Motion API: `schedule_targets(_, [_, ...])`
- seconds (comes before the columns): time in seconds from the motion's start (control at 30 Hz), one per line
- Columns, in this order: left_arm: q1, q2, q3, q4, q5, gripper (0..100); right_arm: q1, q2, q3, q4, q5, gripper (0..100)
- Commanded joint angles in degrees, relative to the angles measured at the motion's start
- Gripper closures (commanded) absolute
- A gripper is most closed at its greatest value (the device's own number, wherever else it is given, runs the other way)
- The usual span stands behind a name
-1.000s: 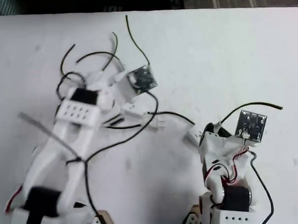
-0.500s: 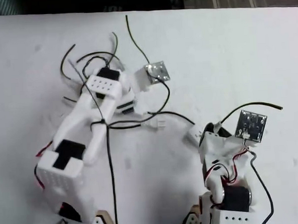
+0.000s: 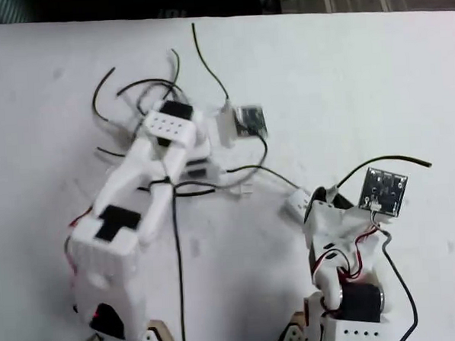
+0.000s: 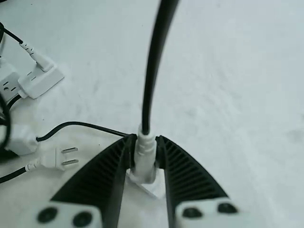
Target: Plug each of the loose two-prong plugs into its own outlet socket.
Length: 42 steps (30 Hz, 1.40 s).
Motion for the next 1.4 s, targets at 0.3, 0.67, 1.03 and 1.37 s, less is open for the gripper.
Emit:
schedule_targets(0.3, [3.91,-1.63,-1.05,5.63,0.00,92,0.66,-0.40,-0.09,-1.10,-0.26,98.1])
schedule_targets(0.67, [4.62,-16.40,-2.11,23.74,3.16,98,0.66,-0.40,-0.09,-1.10,-0.26,98.1])
schedule_targets(1.03, [5.23,-33.45,32.26,6.07,13.63,98,0.66,-0.40,0.70,-1.19,0.00,98.1])
schedule_targets(1.37, [2.42,-48.31,60.31,-20.48,13.89,92,0.66,-0.40,0.79,-1.10,1.58,98.1])
